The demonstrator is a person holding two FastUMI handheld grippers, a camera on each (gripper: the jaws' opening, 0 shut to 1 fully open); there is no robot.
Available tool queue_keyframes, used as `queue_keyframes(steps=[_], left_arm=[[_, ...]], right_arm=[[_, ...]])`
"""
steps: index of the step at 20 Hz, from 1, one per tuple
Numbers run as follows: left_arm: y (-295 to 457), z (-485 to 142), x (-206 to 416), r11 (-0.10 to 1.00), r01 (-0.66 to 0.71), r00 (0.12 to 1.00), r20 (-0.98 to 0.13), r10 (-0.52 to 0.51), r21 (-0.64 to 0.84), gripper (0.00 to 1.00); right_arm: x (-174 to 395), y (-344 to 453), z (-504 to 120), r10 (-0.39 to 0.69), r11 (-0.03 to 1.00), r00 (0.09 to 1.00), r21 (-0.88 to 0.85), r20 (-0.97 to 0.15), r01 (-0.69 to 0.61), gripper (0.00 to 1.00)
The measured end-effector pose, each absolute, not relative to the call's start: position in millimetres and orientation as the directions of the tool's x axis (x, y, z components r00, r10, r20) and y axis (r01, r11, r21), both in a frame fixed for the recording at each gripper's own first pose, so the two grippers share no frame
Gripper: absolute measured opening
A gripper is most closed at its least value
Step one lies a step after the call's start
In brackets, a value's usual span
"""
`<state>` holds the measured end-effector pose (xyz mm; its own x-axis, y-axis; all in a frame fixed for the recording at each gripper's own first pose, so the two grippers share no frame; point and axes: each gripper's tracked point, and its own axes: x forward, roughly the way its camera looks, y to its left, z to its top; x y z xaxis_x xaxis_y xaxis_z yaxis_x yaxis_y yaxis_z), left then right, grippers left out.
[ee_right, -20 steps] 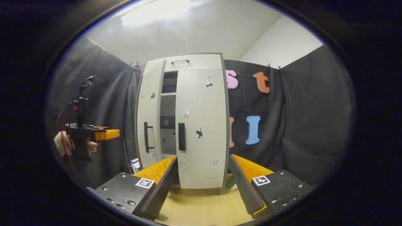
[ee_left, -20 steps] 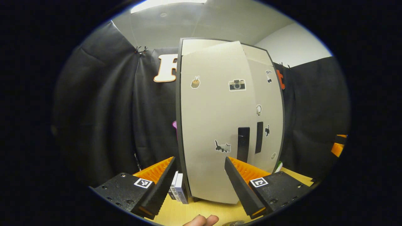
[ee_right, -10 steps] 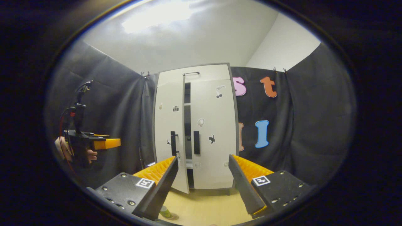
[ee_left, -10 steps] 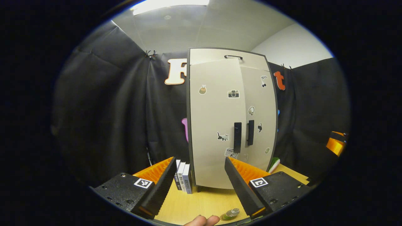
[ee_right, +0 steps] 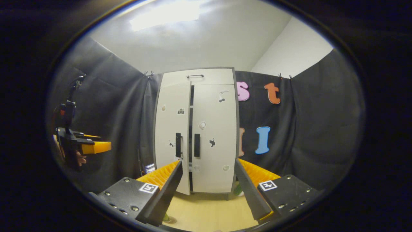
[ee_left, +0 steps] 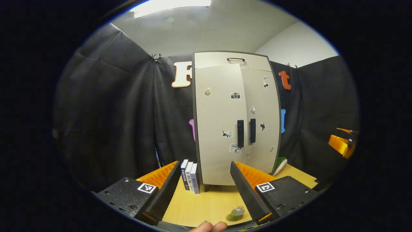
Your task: Grasp the bottle in the cabinet with the left hand and place it on the coaster, then close the right door with the right hand and the left door with the left hand.
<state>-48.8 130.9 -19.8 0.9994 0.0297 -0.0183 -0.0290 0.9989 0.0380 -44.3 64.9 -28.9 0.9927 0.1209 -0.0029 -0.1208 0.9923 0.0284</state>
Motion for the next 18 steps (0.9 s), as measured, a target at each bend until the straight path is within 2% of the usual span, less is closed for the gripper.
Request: queue_keyframes(steps=[7, 15, 16, 18], left_arm=[[113, -32, -40, 0.998, -0.023, 0.999, -0.029, 0.025, 0.056, 0.97], [80, -31, -22, 0.998, 0.061, 0.998, -0.013, -0.061, 0.030, 0.97], [76, -31, -20, 0.997, 0.069, 0.998, -0.011, -0.069, 0.033, 0.97], [75, -25, -15, 0.997, 0.067, 0.998, 0.001, -0.067, 0.035, 0.97]], right_arm=[[-33, 63, -46, 0.081, 0.997, 0.995, 0.001, -0.050, -0.081, 0.98], [-32, 35, -48, 0.022, 0.999, 0.998, -0.026, -0.062, -0.024, 0.97], [-32, 33, -47, 0.020, 1.000, 0.998, -0.019, -0.062, -0.022, 0.93], [-30, 28, -43, 0.011, 1.000, 0.998, -0.019, -0.057, -0.012, 0.93]])
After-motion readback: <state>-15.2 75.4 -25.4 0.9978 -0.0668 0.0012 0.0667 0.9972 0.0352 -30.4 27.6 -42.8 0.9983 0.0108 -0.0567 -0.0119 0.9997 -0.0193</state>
